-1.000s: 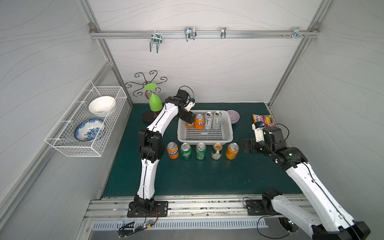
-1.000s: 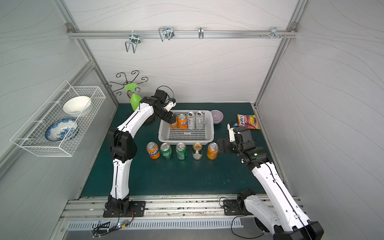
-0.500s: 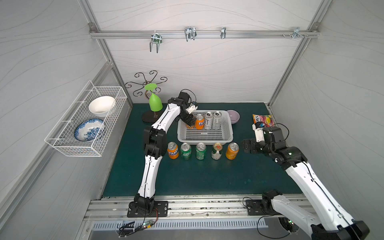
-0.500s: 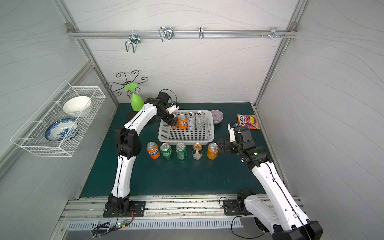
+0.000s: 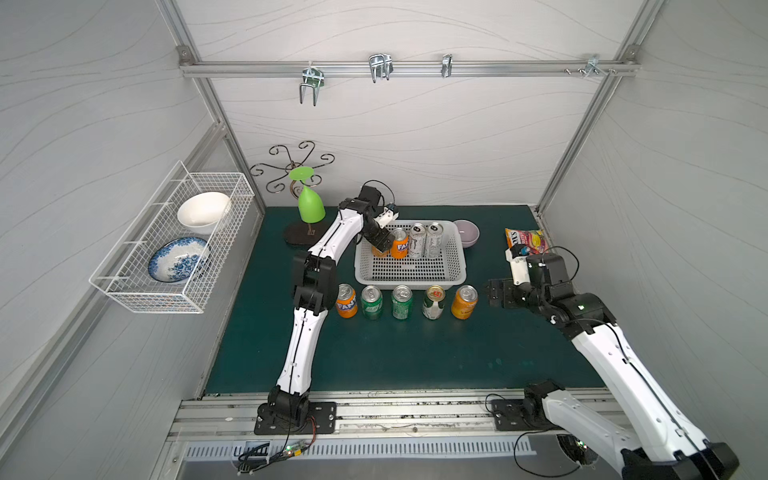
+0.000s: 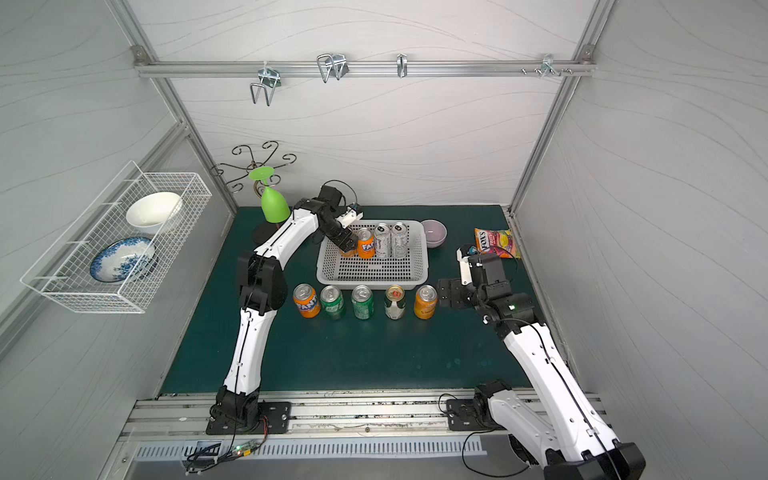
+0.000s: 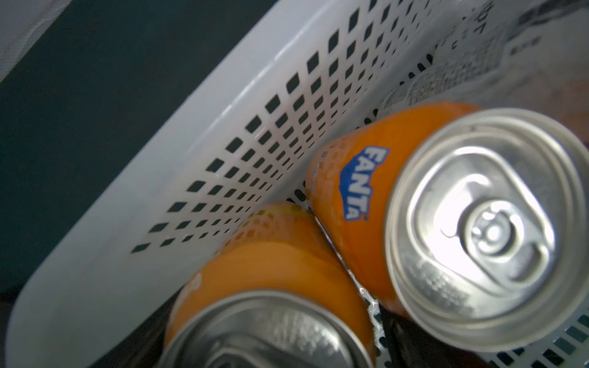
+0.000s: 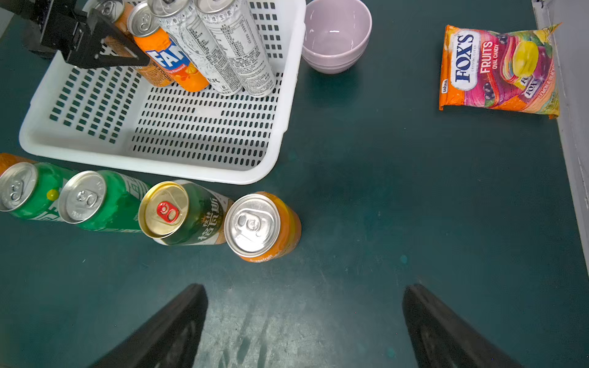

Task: Take out the drinks from the basket
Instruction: Pick up the drink from the basket.

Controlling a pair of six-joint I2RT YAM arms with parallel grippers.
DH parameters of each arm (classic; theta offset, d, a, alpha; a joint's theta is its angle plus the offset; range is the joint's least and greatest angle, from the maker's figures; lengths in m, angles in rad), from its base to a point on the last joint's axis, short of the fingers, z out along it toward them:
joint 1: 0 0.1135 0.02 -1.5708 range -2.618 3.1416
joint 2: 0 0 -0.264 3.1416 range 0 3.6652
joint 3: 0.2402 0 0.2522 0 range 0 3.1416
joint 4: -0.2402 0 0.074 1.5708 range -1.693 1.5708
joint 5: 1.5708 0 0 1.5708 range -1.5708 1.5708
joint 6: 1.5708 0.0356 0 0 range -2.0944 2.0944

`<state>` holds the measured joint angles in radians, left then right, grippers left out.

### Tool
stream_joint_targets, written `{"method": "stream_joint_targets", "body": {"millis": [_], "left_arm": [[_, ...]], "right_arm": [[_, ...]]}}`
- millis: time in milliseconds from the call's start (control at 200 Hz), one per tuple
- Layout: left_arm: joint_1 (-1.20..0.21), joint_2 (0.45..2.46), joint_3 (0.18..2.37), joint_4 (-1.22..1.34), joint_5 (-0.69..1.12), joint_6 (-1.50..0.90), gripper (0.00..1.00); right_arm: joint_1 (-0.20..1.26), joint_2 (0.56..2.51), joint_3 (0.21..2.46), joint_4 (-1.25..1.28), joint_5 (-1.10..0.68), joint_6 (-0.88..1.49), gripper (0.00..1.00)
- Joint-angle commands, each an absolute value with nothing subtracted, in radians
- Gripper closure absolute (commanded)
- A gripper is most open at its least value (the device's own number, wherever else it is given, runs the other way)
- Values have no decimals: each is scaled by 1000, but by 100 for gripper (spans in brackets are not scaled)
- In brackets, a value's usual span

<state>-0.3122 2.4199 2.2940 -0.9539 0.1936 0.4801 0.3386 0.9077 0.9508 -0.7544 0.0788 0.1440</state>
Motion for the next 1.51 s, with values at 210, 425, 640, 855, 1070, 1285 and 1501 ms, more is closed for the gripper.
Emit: {"method": "stream_joint_targets", "body": {"millis": [210,425,640,855,1070,1285,1501], "left_arm": [[-307,2448,2335,-942,202,499,28],[-307,2402,2319,-940,201,491,35],[-307,2344,2318,-964,189,492,37],[-308,2253,2242,-952,174,473,39],[-308,2138,2157,-926,172,437,40],[-307,2036,2136,-981,160,417,40],[-307,1888,2070,-1010,141,387,39]], "right_arm": [[329,891,968,-772,98,138,1],[328,908,971,-757,86,139,1],[327,903,962,-754,83,138,1],[327,906,959,-743,77,137,1],[324,926,960,-715,52,143,1],[323,940,956,-686,43,144,1],[321,939,947,-667,22,149,1]]}}
